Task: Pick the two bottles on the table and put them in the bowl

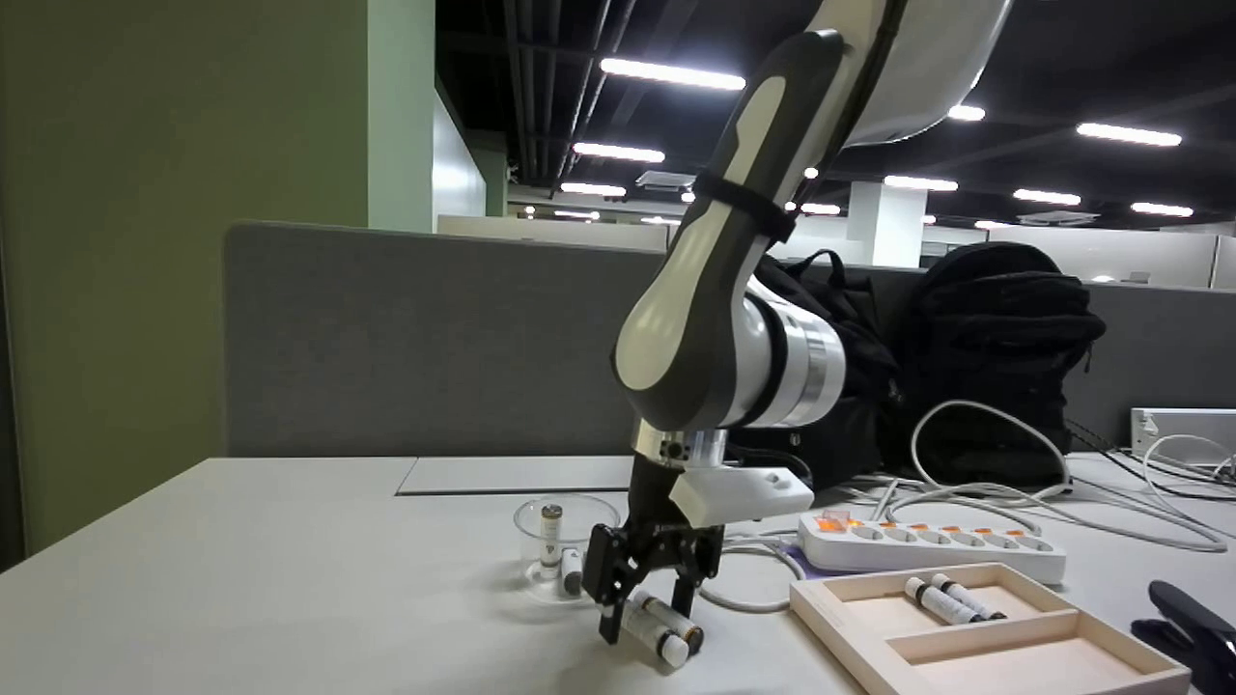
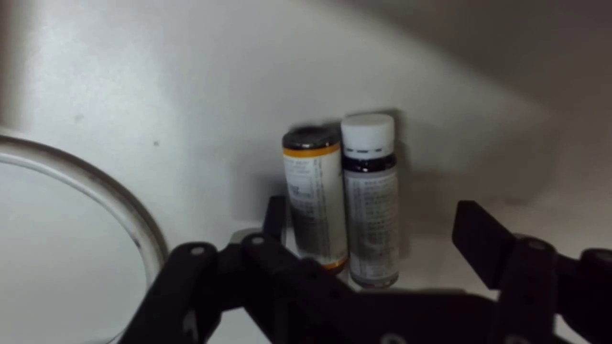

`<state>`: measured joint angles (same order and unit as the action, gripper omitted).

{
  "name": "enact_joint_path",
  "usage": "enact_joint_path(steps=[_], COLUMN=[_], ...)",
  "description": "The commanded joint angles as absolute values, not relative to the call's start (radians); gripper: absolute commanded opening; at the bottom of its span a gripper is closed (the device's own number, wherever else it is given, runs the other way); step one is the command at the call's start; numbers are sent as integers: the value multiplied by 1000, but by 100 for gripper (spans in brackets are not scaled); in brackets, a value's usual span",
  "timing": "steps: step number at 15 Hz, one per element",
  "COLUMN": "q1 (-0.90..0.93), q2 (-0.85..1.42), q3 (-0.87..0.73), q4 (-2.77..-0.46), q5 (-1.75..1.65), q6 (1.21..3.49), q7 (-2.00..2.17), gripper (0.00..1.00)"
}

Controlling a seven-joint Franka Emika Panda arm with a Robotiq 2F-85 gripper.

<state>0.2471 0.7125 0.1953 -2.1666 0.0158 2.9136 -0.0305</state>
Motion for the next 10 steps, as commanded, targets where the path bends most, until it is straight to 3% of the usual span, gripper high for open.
enact_joint_path(steps=[1, 4, 7, 10], q1=[274, 278, 254, 238], q2=[728, 723, 724, 715], q3=[167, 153, 170, 188], q4=[-2127, -2118, -2107, -2108], q5=[-1, 3, 17, 29], q6=[2874, 2847, 2819, 2801], q7=[2, 12, 2, -6], gripper=[60, 38, 25, 5])
